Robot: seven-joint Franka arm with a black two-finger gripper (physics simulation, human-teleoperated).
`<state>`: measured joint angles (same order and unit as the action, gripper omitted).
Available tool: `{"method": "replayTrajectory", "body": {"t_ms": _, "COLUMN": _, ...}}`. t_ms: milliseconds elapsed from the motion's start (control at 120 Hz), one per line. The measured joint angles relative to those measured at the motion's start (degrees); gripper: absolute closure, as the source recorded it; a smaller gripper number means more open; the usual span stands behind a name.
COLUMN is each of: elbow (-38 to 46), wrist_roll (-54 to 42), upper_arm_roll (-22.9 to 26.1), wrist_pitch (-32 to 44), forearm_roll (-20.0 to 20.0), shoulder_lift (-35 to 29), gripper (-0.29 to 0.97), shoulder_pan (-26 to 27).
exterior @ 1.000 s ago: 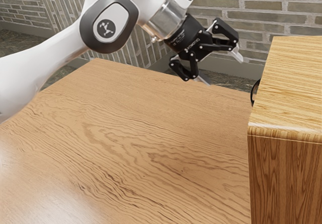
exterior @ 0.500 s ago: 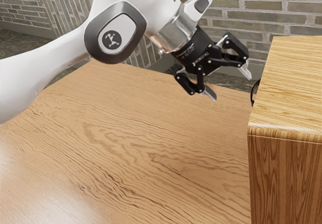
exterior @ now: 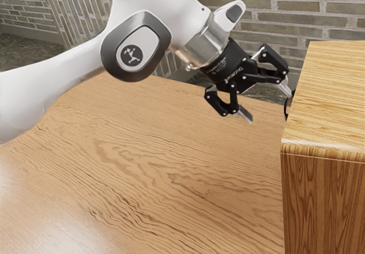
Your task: Pull the drawer handle with one arm to open the drawer
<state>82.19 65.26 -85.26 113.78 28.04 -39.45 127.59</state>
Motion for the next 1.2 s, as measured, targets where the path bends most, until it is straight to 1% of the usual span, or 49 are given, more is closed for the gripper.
{"method": "replayTrajectory", "body": {"t_ms": 442, "elbow": 1.61, "wrist_roll": 0.94, "upper_arm_roll": -2.28, "wrist_pitch": 1.36, "forearm_roll": 0.2, "shoulder_lift": -0.04, "gripper": 0.03, "shoulder_pan": 0.63}}
{"method": "replayTrajectory", "body": {"t_ms": 733, "elbow": 1.89, "wrist_roll": 1.29, "upper_arm_roll": -2.47, "wrist_pitch": 1.46, "forearm_roll": 0.19, "shoulder_lift": 0.03, "gripper": 0.03, "shoulder_pan": 0.43}}
{"method": "replayTrajectory", "body": {"t_ms": 1083, "elbow": 5.04, "wrist_roll": 1.79, "upper_arm_roll": -1.65, "wrist_pitch": 1.5, "forearm_roll": -0.07, "shoulder_lift": 1.05, "gripper": 0.03, "shoulder_pan": -2.58}}
{"method": "replayTrajectory", "body": {"t_ms": 1200, "elbow": 5.95, "wrist_roll": 1.89, "upper_arm_roll": -0.37, "wrist_pitch": 1.57, "forearm_roll": -0.2, "shoulder_lift": 1.2, "gripper": 0.03, "shoulder_pan": -4.32}}
